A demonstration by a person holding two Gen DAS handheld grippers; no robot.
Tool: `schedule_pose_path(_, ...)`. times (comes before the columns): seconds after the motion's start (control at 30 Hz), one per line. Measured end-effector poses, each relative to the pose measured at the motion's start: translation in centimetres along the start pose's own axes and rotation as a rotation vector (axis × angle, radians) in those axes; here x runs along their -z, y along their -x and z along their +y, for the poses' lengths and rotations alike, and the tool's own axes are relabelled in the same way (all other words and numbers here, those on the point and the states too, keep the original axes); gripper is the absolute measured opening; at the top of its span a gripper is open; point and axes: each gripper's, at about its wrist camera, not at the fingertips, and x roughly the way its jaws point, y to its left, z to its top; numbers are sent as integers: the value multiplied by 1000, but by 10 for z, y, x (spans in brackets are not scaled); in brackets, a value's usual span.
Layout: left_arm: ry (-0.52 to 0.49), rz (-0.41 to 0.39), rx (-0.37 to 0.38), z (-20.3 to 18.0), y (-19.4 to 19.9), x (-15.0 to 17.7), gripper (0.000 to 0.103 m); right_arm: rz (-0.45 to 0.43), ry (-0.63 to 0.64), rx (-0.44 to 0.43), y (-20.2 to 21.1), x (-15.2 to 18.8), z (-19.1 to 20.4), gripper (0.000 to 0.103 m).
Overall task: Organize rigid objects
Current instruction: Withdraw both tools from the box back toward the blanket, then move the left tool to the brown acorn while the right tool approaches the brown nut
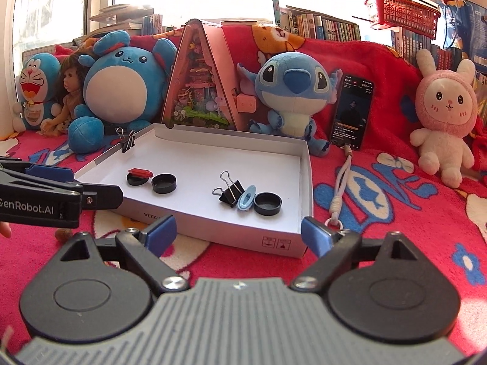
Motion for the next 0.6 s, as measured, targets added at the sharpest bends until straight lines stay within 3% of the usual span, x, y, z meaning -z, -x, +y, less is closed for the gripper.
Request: schedule_pose_path(0.6,-40,-24,-63,4,23,44,84,-28,-5,12,24,41,7,99)
